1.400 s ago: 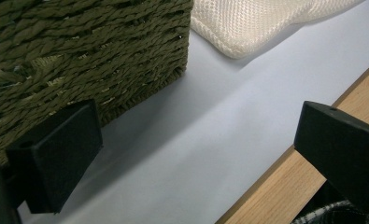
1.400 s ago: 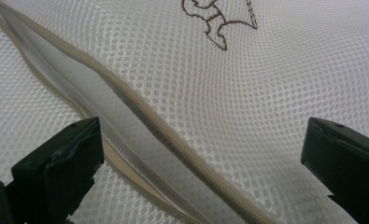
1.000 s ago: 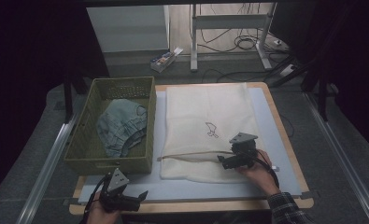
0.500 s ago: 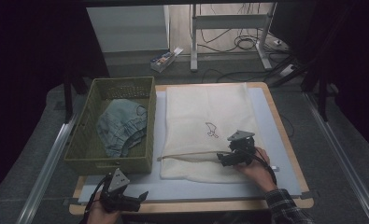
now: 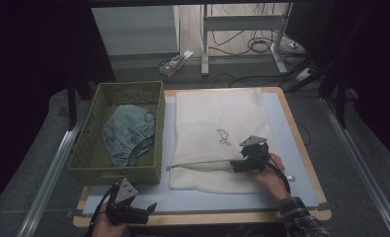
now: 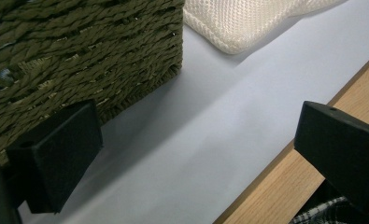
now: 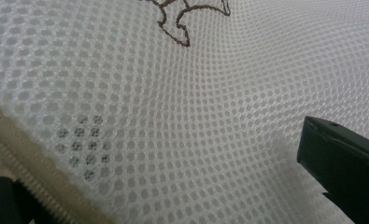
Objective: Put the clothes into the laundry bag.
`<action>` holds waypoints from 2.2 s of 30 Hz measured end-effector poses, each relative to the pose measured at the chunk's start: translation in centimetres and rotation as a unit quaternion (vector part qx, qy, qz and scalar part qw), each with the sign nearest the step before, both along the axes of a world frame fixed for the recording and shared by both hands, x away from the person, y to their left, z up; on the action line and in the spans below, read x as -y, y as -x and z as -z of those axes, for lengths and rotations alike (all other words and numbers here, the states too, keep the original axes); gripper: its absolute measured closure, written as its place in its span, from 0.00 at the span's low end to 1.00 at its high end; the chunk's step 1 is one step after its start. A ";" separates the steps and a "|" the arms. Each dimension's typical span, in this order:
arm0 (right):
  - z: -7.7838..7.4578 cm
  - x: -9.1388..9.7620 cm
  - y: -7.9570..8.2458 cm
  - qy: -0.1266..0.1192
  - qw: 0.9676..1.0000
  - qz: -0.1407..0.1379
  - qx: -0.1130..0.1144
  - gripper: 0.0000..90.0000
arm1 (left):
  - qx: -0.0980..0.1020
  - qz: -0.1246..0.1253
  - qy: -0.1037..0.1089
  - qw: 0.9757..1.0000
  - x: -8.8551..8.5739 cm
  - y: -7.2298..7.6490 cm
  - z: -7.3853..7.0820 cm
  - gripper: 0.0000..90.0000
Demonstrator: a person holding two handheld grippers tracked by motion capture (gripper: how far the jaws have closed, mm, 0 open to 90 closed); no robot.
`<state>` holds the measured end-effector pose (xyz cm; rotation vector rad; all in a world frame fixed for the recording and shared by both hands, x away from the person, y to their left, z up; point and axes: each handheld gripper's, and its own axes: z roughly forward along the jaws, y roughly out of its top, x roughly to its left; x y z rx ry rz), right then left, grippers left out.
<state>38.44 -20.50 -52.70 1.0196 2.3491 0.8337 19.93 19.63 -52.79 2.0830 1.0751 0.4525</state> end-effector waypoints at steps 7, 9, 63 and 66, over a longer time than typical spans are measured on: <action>-0.3 -0.1 -0.2 0.001 1.000 0.008 0.010 0.08 | 0.000 0.001 -0.002 1.000 0.0 0.0 0.0 0.01; -0.5 -0.1 -0.2 -0.001 1.000 0.010 0.010 0.11 | 0.000 0.001 -0.002 1.000 0.1 0.0 0.0 0.01; -5.2 -0.2 0.7 0.008 0.998 -0.038 0.059 0.84 | 0.000 0.001 -0.006 1.000 0.1 0.0 0.0 0.01; -5.5 -0.2 0.6 -0.016 0.998 -0.036 0.056 0.84 | 0.000 0.001 -0.006 1.000 0.1 0.0 0.0 0.01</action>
